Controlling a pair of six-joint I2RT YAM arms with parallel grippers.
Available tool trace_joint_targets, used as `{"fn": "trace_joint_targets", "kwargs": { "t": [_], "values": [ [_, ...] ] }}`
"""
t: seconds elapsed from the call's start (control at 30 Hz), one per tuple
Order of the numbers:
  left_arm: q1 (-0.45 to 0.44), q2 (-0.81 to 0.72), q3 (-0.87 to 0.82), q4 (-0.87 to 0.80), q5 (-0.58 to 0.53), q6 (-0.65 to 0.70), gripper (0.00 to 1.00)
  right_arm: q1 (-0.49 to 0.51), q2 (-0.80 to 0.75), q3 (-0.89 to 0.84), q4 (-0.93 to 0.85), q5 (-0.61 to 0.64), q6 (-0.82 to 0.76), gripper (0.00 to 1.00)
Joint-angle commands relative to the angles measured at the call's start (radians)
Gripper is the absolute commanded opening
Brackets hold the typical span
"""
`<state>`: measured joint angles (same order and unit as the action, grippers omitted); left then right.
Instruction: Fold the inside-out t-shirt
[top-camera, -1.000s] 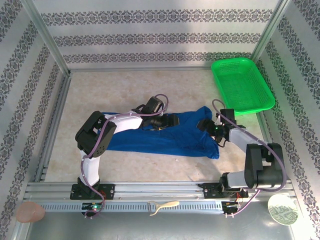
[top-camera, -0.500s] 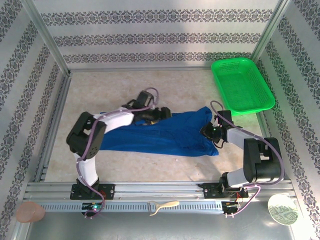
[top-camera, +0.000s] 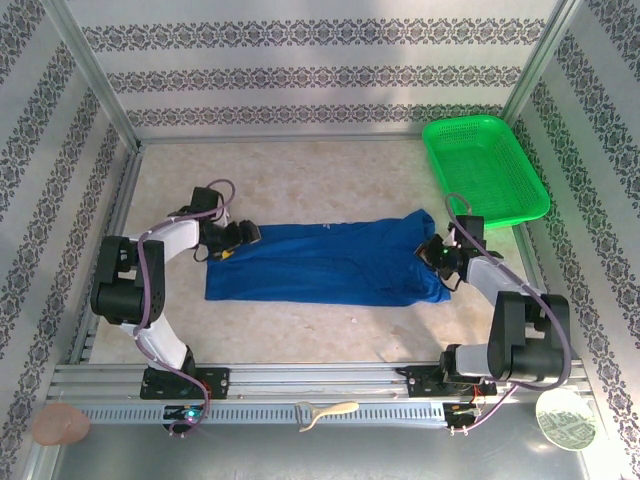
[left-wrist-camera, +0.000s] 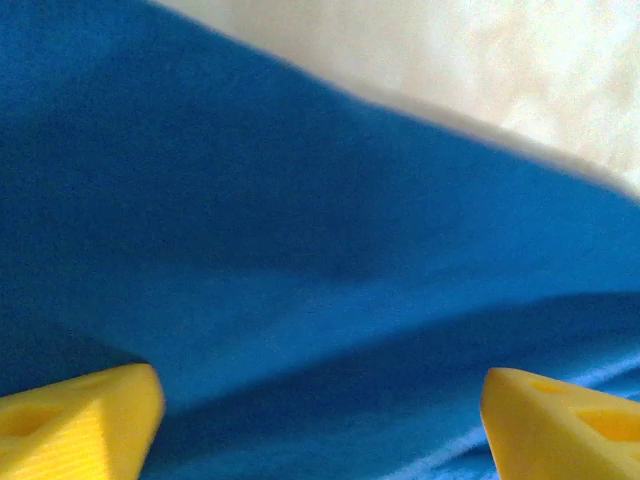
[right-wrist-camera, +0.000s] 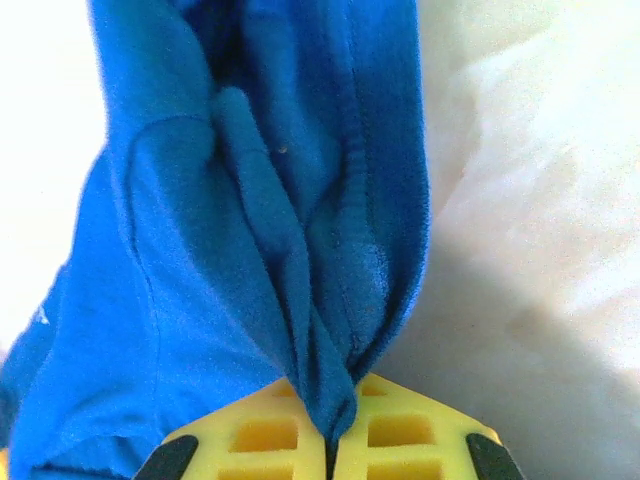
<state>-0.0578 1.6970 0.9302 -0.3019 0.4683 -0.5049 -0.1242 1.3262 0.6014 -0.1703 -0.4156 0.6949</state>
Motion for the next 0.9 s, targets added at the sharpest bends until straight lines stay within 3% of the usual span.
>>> {"fn": "trace_joint_targets", "kwargs": {
  "t": [0.0, 0.17, 0.37, 0.63, 0.87],
  "values": [
    [-0.026, -0.051, -0.085, 0.041, 0.025, -0.038, 0.85, -0.018, -0.049, 0.068, -0.095, 0.044, -0.049, 0.0],
    [-0.081, -0.147, -0.14, 0.104, 0.046, -0.121, 0.85, -0.019, -0.065, 0.127, -0.146, 0.022, -0.071, 0.0],
    [-0.046, -0.149, -0.008, -0.091, -0.052, 0.015, 0.86, 0.044, -0.111, 0.154, -0.192, 0.029, -0.06, 0.0],
    [0.016, -0.029, -0.014, -0.074, -0.058, 0.067, 0.87, 0.239, -0.137, 0.215, -0.25, 0.117, -0.022, 0.0],
    [0.044, 0.047, -0.021, -0.024, -0.04, 0.052, 0.87, 0.491, -0.088, 0.316, -0.282, 0.236, 0.015, 0.0]
  ]
}}
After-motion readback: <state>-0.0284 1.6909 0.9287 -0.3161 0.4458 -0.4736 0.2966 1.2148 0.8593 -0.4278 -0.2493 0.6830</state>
